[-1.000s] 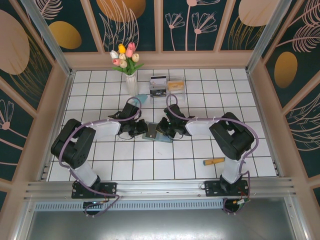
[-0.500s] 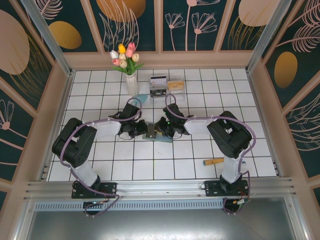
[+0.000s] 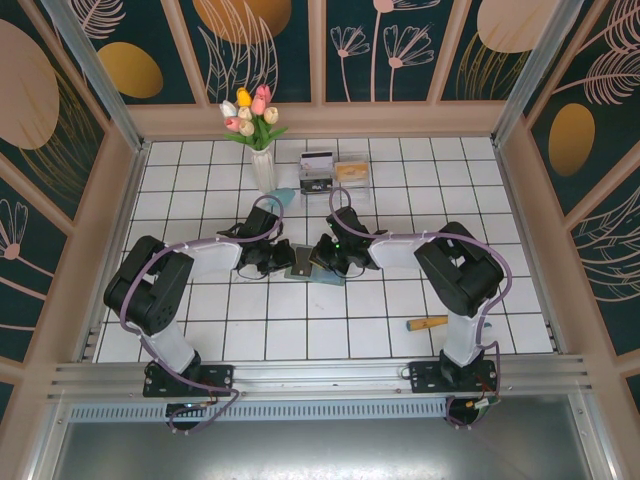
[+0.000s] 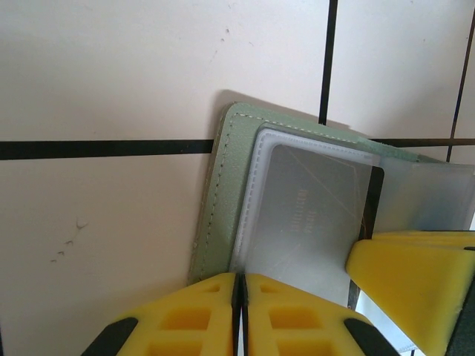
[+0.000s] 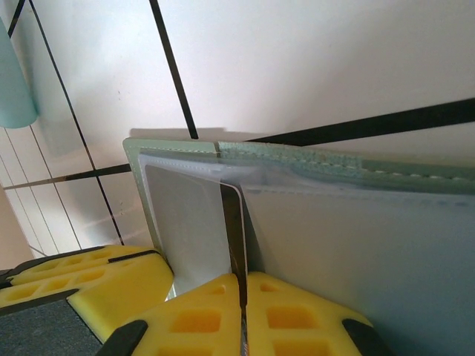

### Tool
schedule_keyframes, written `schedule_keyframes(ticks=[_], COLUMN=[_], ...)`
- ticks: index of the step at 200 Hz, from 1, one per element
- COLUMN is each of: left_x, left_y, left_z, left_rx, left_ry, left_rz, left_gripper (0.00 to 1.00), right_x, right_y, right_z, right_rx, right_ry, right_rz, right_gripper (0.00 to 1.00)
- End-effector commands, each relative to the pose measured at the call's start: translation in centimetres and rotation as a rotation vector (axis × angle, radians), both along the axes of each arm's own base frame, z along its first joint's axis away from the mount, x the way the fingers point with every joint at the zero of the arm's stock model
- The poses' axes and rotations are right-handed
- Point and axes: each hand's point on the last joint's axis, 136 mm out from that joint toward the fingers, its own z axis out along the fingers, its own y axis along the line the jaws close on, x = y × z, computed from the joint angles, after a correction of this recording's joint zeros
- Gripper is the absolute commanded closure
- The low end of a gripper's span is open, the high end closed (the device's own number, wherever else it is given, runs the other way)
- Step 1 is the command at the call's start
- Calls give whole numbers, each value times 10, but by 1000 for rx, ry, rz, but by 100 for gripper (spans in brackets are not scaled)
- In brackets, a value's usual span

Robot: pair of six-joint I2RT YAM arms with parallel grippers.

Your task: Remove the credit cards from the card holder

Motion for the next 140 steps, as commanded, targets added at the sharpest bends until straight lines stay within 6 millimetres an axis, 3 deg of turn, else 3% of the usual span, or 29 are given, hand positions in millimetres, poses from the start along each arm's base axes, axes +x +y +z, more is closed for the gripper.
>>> schedule_keyframes(ticks=[1, 72, 140], left_x=[-9, -9, -10], left_y=[10, 12, 13], left_z=[-13, -15, -17], left_rx=[73, 85, 91], left_ry=[37, 42, 47], left_rz=[-7, -9, -7], left_gripper=[87, 89, 91], right_x=[-9, -13, -17], right_y=[-11, -24, -23], right_z=[-15, -16, -12], right_rx=[-68, -116, -93], right_ry=[38, 39, 32], right_rz=[0, -2, 18], right_gripper=[91, 91, 87])
